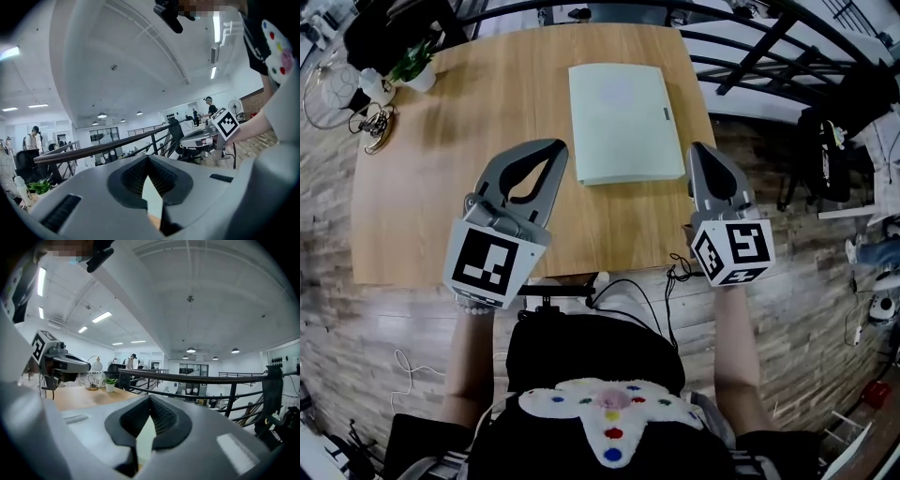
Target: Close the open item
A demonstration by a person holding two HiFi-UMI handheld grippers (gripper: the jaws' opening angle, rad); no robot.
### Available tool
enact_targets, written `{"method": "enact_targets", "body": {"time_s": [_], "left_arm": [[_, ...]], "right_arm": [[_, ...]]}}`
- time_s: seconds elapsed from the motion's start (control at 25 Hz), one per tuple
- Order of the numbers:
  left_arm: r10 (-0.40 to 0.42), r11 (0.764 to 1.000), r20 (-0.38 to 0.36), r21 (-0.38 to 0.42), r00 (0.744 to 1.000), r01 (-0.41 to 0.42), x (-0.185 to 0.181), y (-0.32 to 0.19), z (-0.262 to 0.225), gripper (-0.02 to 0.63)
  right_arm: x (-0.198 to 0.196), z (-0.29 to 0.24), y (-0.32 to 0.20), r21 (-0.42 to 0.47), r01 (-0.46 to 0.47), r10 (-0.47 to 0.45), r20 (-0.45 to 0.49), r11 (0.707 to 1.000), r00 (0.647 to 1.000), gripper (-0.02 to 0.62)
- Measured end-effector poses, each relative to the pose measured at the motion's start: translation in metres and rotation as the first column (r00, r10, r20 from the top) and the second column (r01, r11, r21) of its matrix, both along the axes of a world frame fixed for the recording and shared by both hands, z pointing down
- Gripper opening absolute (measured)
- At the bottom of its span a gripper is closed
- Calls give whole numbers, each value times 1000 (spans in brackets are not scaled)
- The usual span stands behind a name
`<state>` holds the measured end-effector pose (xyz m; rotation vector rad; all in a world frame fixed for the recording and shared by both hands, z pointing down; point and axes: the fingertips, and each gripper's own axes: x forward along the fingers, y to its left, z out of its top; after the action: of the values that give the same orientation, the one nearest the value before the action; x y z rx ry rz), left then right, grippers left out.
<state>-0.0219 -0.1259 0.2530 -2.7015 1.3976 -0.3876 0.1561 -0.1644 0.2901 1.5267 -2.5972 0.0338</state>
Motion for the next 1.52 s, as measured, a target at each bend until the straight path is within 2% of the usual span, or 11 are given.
{"method": "enact_targets", "body": {"time_s": [0.24,0.4,0.64,0.84,1.52], "left_arm": [[-6,1000,-5,10,1000,6,-10,26,-1,6],[-13,1000,-39,4,999,13,-13,39,1,6],[1,1000,-8,-8,1000,-1,-13,52,10,6],[7,1000,-12,-25,1000,-7,-11,55,15,6],[26,998,-13,-49,1000,-27,-7,56,25,6]], "right_arm": [[-14,-4,35,44,30,-27,-51,999,998,8],[-19,-8,51,62,31,-27,-61,998,998,8],[-25,-12,68,62,26,-24,-37,998,999,8],[-25,-10,74,44,11,-10,-18,999,1000,8],[-29,-1,78,23,19,-18,-53,1000,998,8]]}}
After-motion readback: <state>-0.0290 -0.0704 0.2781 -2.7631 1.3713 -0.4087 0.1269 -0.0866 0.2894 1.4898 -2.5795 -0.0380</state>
